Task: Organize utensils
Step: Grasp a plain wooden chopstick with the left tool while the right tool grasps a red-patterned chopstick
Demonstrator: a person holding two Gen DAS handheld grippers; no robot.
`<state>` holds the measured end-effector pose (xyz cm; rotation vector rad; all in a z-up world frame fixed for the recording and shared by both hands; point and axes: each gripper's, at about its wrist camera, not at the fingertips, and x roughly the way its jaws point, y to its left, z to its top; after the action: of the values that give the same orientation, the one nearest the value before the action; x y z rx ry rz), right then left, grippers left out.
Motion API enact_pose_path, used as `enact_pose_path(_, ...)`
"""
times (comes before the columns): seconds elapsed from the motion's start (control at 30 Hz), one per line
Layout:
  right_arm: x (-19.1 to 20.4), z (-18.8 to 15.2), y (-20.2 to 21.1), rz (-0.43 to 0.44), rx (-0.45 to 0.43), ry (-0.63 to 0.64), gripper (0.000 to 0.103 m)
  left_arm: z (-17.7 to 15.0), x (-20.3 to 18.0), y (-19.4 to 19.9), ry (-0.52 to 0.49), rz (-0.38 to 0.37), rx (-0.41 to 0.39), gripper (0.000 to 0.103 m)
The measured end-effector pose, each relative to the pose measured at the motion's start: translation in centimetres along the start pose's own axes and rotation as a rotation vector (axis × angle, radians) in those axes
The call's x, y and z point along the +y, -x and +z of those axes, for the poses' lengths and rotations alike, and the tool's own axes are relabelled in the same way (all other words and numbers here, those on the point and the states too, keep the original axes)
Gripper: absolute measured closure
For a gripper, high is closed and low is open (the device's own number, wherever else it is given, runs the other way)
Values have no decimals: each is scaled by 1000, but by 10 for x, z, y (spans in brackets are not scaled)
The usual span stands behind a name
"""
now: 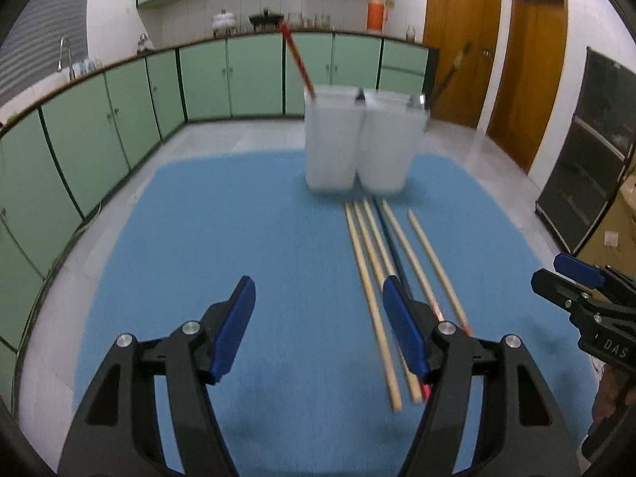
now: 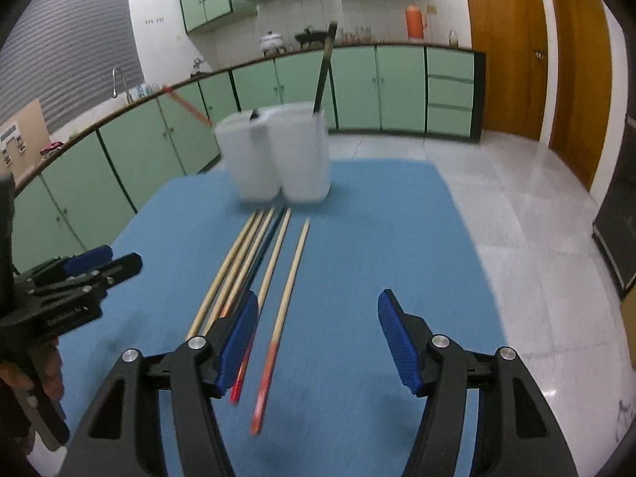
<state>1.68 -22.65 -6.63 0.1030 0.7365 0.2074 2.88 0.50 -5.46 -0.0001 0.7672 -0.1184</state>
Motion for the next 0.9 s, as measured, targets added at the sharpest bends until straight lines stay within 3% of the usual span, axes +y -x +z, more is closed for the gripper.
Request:
enact_pose_path(0.5,24,-43,-16,43,103,27,74,-44,-23,-14,-30,-26,104,42)
enact_pose_path(0.9,32,-51,-33,42,148,50,85,-45,-35,-32,-34,-39,135,48)
